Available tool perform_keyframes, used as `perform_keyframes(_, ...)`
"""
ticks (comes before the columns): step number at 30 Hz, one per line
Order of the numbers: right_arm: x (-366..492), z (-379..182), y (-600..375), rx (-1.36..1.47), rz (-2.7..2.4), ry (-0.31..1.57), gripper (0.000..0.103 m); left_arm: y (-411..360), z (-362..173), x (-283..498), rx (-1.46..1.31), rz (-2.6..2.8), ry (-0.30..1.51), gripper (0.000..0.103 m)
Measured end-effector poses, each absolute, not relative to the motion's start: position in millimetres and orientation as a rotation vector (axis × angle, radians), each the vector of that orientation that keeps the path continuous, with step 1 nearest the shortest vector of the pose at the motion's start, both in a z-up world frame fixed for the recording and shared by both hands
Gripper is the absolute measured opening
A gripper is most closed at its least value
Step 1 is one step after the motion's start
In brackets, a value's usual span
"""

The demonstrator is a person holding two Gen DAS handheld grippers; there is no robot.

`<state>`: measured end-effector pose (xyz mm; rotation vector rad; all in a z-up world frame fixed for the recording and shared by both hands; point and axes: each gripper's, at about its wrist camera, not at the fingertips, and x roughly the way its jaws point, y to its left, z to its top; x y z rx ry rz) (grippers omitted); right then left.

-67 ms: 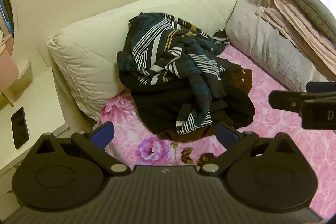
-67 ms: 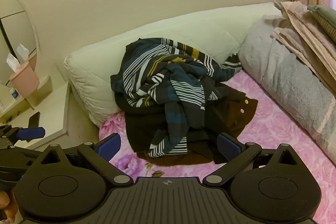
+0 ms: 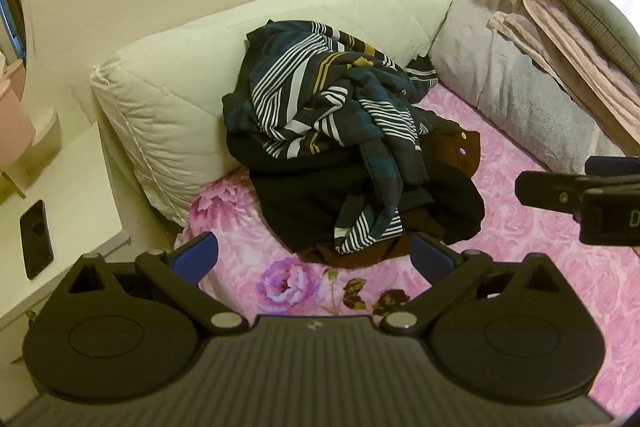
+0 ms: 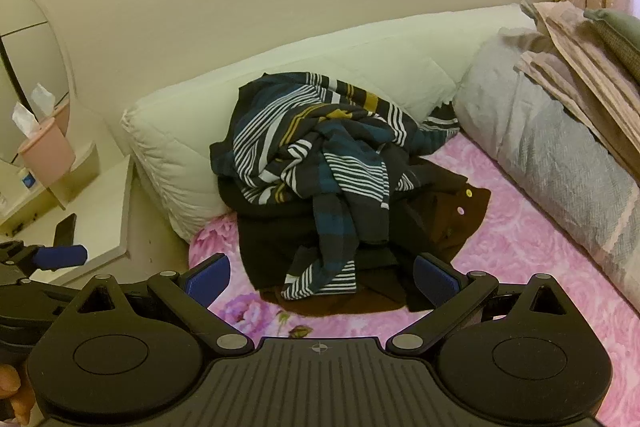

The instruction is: Fold clothes

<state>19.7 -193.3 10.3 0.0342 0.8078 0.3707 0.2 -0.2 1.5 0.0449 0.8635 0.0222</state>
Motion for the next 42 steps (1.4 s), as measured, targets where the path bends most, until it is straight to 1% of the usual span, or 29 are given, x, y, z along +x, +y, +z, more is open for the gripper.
perform_keyframes(4, 18.6, 9.1, -193.9, 0.042, 0.375, 0.809, 0.1, 4.6, 0.2, -5.0, 0.007, 0.009, 0.853, 0.099)
perform_keyframes(14, 7.8, -0.3, -208.3, 0.048, 0.384, 0.81, 0.1, -3.7, 1.3, -1.4, 0.022, 0.006, 0.884, 0.099)
perform_keyframes(42, 2.0, -5.5, -199.3, 0.045, 0.383, 0.833, 0.1, -0.1, -3.4, -6.7, -0.002, 0.011, 0.897, 0.099)
